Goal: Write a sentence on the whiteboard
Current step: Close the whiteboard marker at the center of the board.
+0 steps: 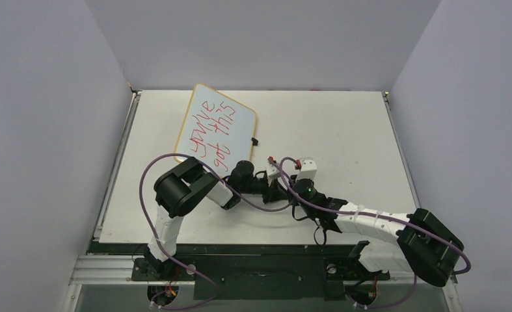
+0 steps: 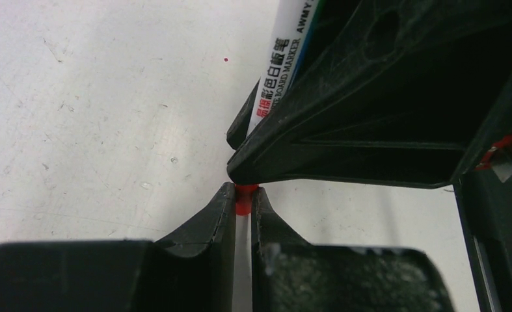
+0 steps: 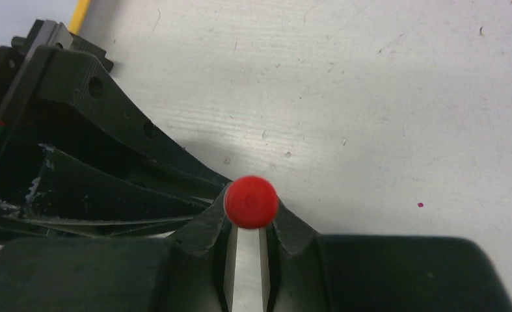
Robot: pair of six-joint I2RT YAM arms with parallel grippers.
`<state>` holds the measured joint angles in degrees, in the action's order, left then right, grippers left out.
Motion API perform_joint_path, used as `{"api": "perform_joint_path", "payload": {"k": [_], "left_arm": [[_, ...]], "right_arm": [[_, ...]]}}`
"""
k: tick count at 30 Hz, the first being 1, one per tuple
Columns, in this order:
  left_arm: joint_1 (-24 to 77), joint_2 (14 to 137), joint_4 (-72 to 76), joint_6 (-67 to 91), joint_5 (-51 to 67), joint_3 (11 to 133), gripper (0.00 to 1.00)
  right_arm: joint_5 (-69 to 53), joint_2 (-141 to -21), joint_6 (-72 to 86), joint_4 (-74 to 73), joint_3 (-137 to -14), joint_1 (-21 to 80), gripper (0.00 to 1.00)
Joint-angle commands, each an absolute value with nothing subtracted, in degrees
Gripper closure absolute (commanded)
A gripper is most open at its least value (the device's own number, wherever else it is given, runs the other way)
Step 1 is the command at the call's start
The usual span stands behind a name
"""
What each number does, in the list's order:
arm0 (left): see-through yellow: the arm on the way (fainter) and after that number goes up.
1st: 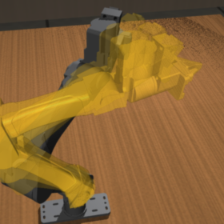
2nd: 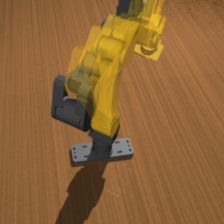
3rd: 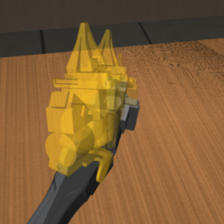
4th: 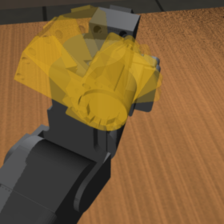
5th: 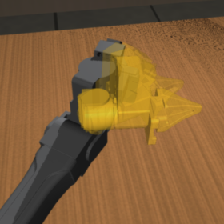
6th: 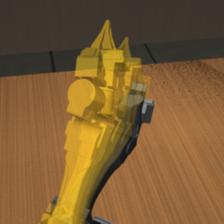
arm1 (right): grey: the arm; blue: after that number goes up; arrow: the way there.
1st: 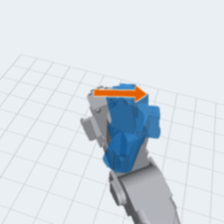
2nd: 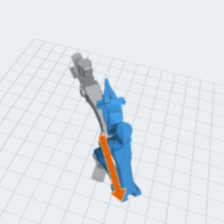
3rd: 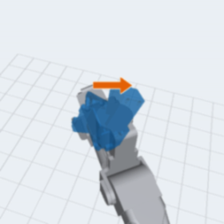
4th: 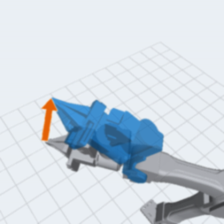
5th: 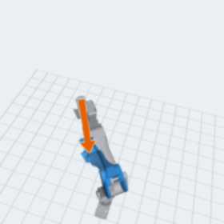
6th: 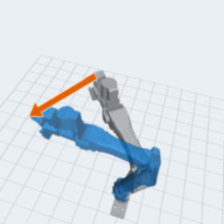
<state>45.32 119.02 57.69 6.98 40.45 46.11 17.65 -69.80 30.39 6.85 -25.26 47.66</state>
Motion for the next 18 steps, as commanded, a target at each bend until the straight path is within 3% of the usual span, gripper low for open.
{"api": "perform_joint_path", "payload": {"k": [1, 9, 18], "left_arm": [[45.45, 118.34, 66.55, 7.13, 37.91, 48.57, 1.0], [46.62, 118.22, 63.84, 5.38, 36.55, 48.87, 1.0], [46.72, 117.11, 62.06, 5.7, 36.42, 49.28, 1.0]], "right_arm": [[20.3, -73.65, 35.82, 9.08, -22.21, 51.33, 1.0], [22.51, -82.05, 41.27, 14.59, -20.28, 56.09, 1.0], [27.75, -78.74, 42.72, 8.72, -22.63, 59.05, 1.0]]}}
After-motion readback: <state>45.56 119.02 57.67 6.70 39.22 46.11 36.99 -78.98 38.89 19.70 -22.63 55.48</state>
